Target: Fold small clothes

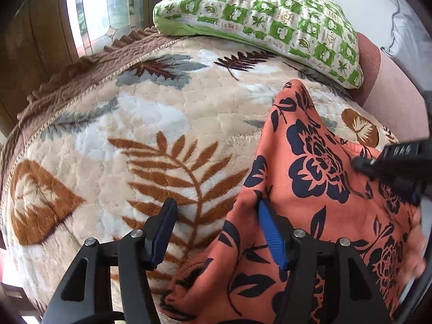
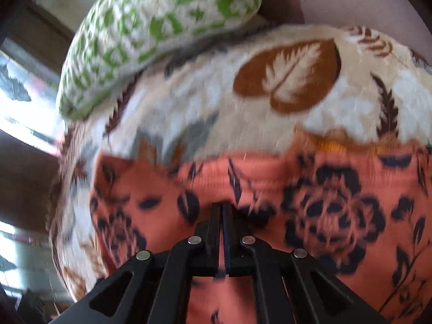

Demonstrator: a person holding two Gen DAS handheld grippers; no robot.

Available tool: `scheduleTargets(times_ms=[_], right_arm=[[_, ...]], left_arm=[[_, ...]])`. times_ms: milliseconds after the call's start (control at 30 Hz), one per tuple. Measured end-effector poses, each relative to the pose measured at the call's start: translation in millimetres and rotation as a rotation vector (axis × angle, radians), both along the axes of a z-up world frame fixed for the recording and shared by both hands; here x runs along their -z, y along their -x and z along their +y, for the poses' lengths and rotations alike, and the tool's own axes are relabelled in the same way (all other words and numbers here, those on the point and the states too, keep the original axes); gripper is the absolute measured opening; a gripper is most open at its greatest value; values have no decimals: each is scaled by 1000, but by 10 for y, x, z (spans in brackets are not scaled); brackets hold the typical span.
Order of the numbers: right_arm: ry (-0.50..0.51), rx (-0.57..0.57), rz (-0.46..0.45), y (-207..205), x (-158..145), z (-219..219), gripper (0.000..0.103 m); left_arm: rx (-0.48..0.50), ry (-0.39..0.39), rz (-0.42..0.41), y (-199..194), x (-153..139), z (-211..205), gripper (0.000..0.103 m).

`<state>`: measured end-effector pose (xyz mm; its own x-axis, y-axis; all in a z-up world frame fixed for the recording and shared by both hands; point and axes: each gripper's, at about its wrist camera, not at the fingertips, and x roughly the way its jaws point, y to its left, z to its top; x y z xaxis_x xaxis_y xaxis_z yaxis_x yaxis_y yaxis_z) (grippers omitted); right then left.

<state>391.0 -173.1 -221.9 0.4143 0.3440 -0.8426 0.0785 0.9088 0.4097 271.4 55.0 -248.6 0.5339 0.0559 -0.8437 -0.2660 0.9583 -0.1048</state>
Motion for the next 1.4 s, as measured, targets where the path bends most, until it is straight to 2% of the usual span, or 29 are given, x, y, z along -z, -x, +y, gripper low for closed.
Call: scheduleTargets(times_ms=[67, 133, 200, 300, 367, 433, 467, 533, 567, 700, 767, 800, 867, 933, 1000, 1033, 1067, 1167, 1267, 1300, 1367, 1400], right_arm=[[-44, 22, -21, 74, -114, -172, 4], [-62, 6, -48, 233, -247, -305, 5], [-57, -38, -70, 489, -378, -422, 5], [-67, -80, -83, 864, -386, -505, 5], [-32, -80, -73, 1088, -319, -578, 5], [45, -44, -23, 1273, -130, -702, 5], [75, -75, 13, 1318, -45, -769, 5], [52, -53, 42, 1503, 126, -997, 4], [8, -46, 15, 1626, 135, -1132, 4], [5, -26, 34, 1899, 65, -1466, 4], [74, 5, 40, 1991, 4, -1612, 4], [76, 29, 10, 2085, -66, -1730, 4], [57, 95, -17, 2225, -77, -1987, 4], [84, 155, 49, 2340, 96, -2246, 4], [-47, 177, 33, 2465, 221, -2422, 4], [-90, 192, 32, 2538, 219, -2475, 4], [-103, 200, 34, 2591, 180, -2503, 4], [-118, 254, -46, 2778, 2, -2594, 5], [-194, 259, -68, 2963, -57, -2635, 5], [-219, 266, -84, 3028, -77, -2637, 5], [-242, 271, -97, 3004, -55, -2541, 5], [-267, 274, -90, 3026, -30, -2537, 5]], left_arm=[[-12, 7, -15, 14, -44, 15, 62], [2, 9, -70, 63, -151, -24, 62], [74, 10, -101, 90, -226, -174, 62], [156, 41, -100, 120, -212, -409, 62], [191, -4, -76, 77, -152, -552, 65], [186, -60, -32, 36, -65, -606, 66], [188, -97, -23, 35, -36, -627, 66], [199, -141, -19, 85, -50, -655, 66], [210, -150, -15, 127, -43, -661, 66], [253, -179, -9, 262, -28, -625, 68], [224, -131, -28, 304, -79, -501, 68], [194, -114, -49, 307, -114, -437, 67], [136, -157, -78, 297, -165, -358, 67], [109, -160, -53, 233, -120, -288, 67], [77, -103, 26, 147, 42, -184, 68], [62, -72, 24, 149, 48, -145, 68], [44, -57, 11, 171, 17, -123, 68], [62, -108, -39, 257, -104, -200, 68], [68, -41, -111, 334, -216, -193, 68], [79, -34, -117, 335, -240, -202, 68], [83, -20, -79, 306, -187, -218, 68], [71, 14, -59, 307, -147, -195, 68]])
